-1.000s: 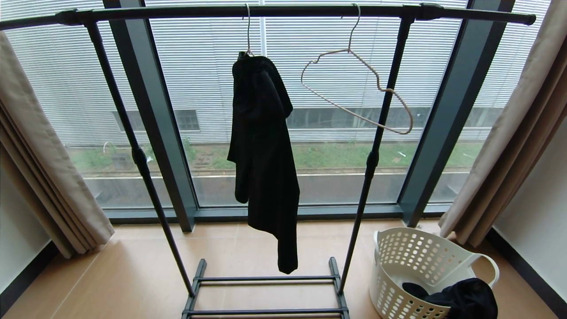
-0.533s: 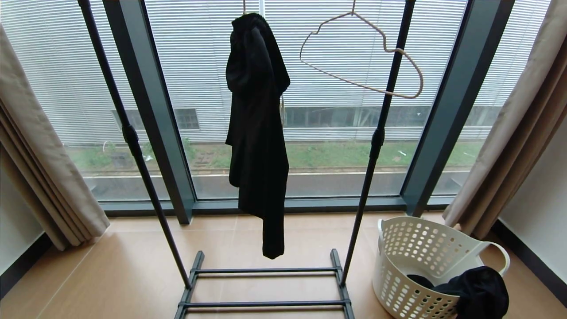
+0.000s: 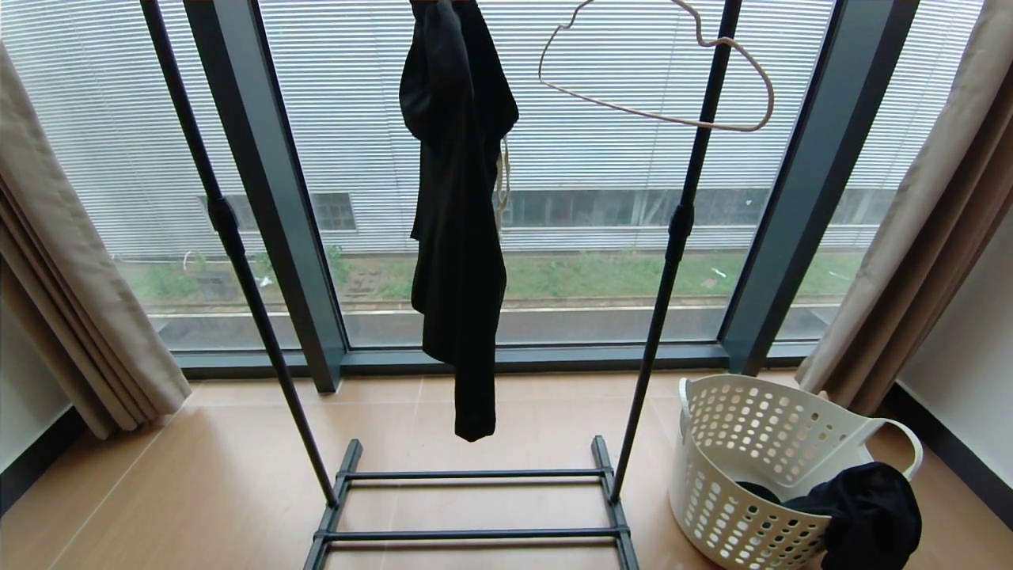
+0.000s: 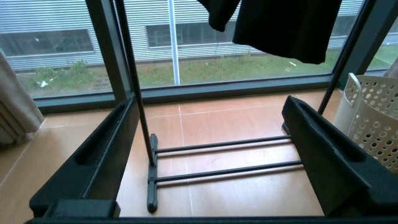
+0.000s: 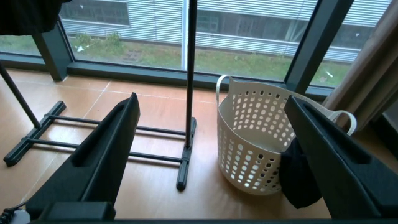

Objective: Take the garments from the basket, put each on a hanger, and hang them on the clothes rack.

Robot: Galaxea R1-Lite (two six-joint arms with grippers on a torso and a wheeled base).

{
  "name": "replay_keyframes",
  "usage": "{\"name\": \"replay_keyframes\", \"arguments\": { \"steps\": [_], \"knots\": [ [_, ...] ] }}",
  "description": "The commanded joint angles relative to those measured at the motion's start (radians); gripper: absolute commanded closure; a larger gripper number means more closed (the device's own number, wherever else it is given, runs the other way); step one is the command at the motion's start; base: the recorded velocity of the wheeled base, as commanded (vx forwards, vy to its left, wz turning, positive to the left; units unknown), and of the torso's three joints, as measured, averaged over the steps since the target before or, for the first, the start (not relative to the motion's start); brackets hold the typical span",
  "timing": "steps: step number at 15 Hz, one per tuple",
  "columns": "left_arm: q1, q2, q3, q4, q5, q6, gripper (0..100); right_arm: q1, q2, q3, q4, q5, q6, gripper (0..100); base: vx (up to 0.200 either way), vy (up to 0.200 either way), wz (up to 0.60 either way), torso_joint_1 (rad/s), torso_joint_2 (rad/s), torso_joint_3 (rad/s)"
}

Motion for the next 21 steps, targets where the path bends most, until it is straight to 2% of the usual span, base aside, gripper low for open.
{"name": "replay_keyframes", "arguments": {
  "steps": [1,8,18,21],
  "knots": [
    [0.000,0.001,0.000,0.000,0.000,0.000,0,0.000,0.002,0.000,0.000,0.001,-0.001,0,0.000,0.000,0.00,0.000,0.00,0.000],
    [0.000,0.001,0.000,0.000,0.000,-0.002,0,0.000,0.002,0.000,0.000,0.000,0.000,0,0.000,0.000,-0.60,0.002,0.00,0.001],
    [0.000,0.001,0.000,0.000,0.000,-0.002,0,0.000,0.002,0.000,0.000,0.001,-0.001,0,0.000,0.000,0.00,0.000,0.00,0.000],
    [0.000,0.001,0.000,0.000,0.000,-0.002,0,0.000,0.002,0.000,0.000,0.001,-0.001,0,0.000,-0.200,0.00,-0.001,0.00,0.001]
  ]
}}
